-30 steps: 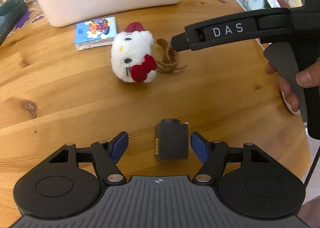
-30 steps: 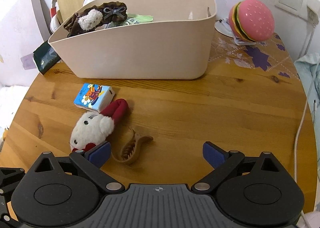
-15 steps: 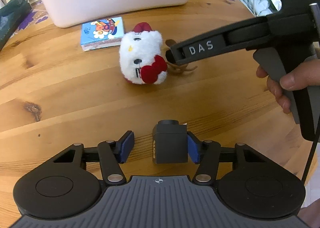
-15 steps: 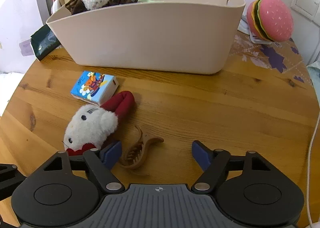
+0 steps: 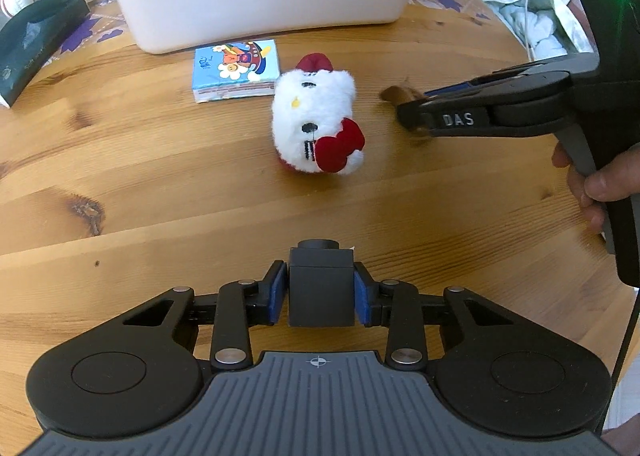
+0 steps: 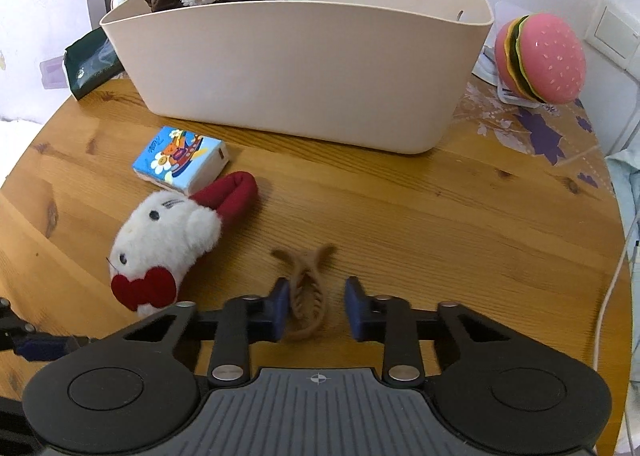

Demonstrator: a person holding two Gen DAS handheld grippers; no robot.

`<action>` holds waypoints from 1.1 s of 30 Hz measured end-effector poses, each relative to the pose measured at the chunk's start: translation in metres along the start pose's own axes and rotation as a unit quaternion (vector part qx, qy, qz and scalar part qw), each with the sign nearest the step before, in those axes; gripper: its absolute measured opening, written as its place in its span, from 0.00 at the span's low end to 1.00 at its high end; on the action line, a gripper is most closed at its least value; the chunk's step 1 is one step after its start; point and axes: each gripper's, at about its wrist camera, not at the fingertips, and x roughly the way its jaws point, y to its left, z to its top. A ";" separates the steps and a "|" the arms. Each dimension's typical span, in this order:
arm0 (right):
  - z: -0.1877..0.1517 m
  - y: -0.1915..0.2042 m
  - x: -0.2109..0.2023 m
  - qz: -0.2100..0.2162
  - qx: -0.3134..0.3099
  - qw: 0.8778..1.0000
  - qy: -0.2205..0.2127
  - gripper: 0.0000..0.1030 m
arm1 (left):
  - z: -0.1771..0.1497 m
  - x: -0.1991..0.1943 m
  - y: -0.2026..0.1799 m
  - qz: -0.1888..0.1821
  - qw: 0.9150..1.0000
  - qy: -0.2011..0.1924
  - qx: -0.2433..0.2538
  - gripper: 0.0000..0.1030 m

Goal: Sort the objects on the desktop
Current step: 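Grasp the small black item with the left tool while the right tool grasps the brown claw clip, then carry both held items over the beige basket and open both tools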

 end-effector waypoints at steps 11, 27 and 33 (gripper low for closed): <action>-0.009 -0.008 -0.016 0.018 0.031 0.999 -0.001 0.17 | -0.004 -0.011 0.010 -0.008 1.000 -0.002 -0.010 0.31; 0.010 -0.034 -0.070 0.040 0.059 0.996 -0.058 0.17 | 0.018 -0.045 0.030 -0.023 0.998 -0.041 -0.051 0.31; 0.024 -0.041 -0.088 0.045 0.065 0.993 -0.086 0.17 | 0.041 -0.065 0.044 -0.024 0.995 -0.075 -0.067 0.31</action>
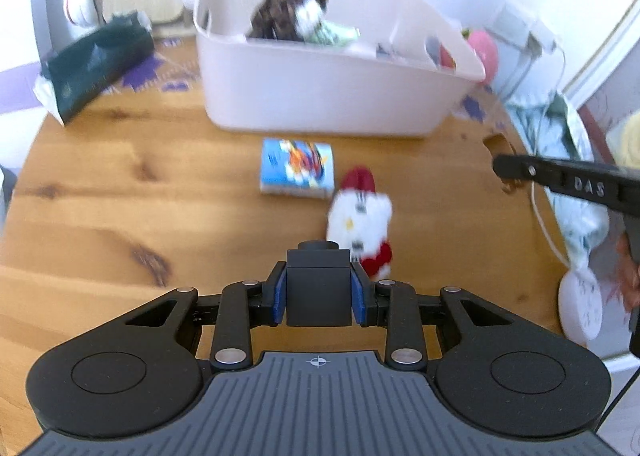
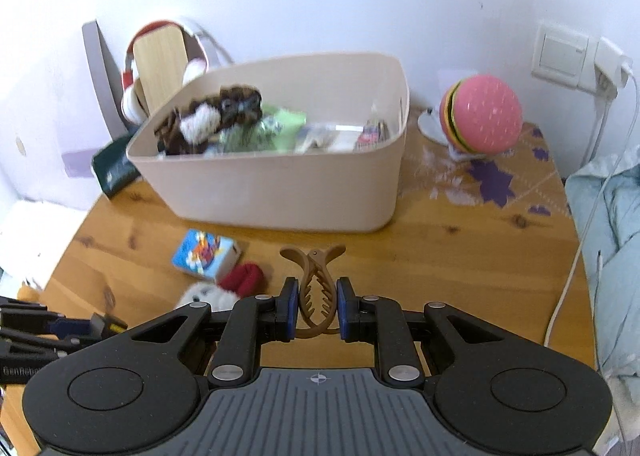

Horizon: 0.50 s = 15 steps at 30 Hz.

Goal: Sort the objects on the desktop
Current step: 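Carry both held items over the beige basket and open both tools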

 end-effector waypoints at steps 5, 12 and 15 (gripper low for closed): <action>0.018 0.001 -0.009 -0.003 -0.016 1.000 -0.024 0.17 | 0.024 -0.012 0.007 0.002 1.000 -0.028 -0.003 0.31; 0.045 -0.005 -0.015 -0.005 -0.013 0.998 -0.056 0.17 | 0.065 -0.025 0.014 -0.002 0.998 -0.068 0.003 0.31; 0.058 -0.005 -0.017 -0.005 -0.012 0.998 -0.069 0.17 | 0.083 -0.029 0.012 -0.003 0.996 -0.088 0.010 0.31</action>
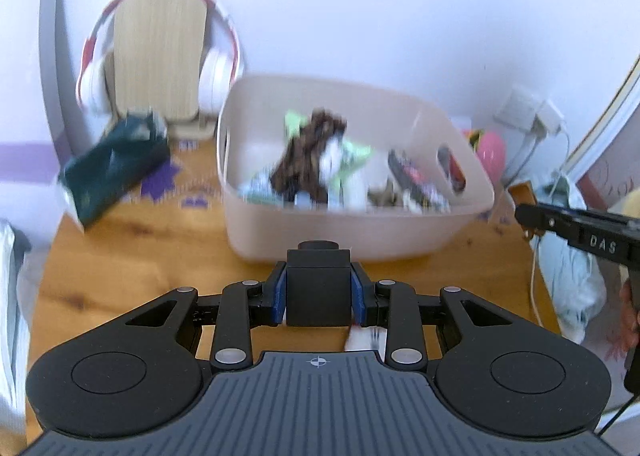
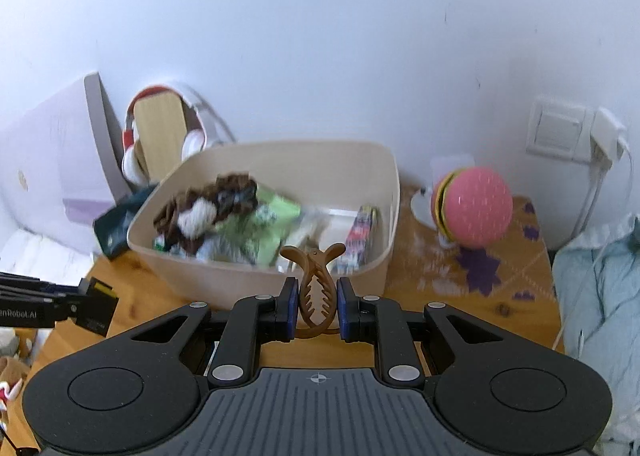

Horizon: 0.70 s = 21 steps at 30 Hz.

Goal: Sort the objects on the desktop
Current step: 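Carry both held items over the beige basket and open both tools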

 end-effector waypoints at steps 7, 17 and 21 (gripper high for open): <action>0.026 0.004 0.008 0.003 -0.002 1.000 -0.022 0.17 | 0.045 0.010 -0.012 -0.017 0.999 -0.035 0.027 0.31; 0.048 0.009 0.032 -0.012 0.007 0.999 -0.033 0.17 | 0.089 0.042 -0.045 -0.047 0.996 -0.050 0.057 0.31; 0.057 0.009 0.046 -0.017 0.006 0.999 -0.033 0.17 | 0.094 0.066 -0.052 -0.046 0.996 -0.035 0.072 0.31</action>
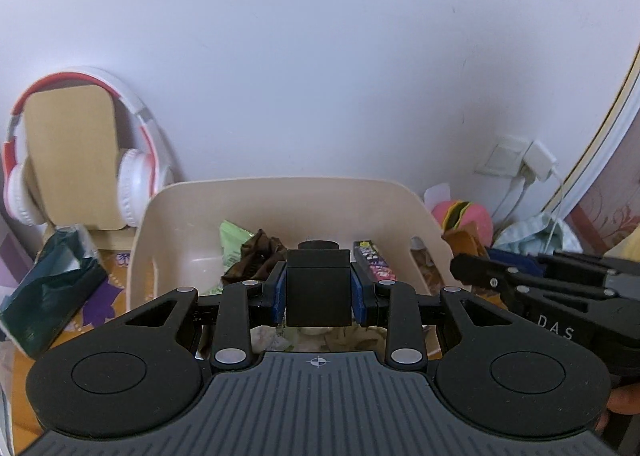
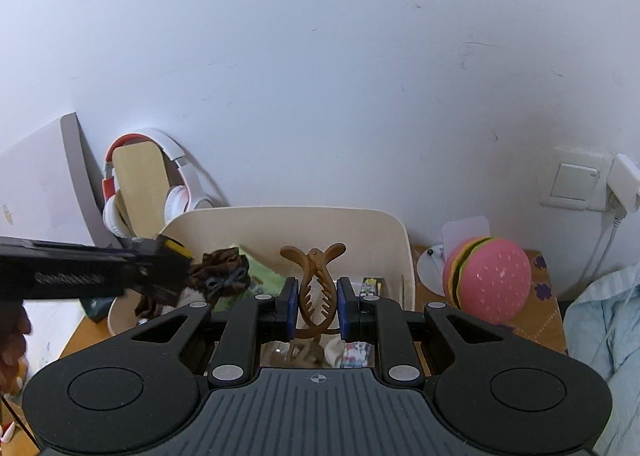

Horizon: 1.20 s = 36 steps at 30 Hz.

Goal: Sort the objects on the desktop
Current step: 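Carry both held items over the beige basket and open both tools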

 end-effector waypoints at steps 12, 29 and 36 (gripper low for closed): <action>-0.010 0.002 0.048 -0.016 -0.014 0.999 0.048 0.17 | -0.016 0.055 0.004 0.008 0.997 0.057 0.053 0.31; -0.030 -0.005 0.060 -0.030 -0.042 0.996 0.068 0.54 | -0.021 0.046 0.008 -0.003 0.996 0.047 0.082 0.59; -0.038 -0.010 0.029 -0.015 -0.048 0.998 0.026 0.67 | -0.036 0.009 0.014 -0.038 0.987 0.019 0.156 0.62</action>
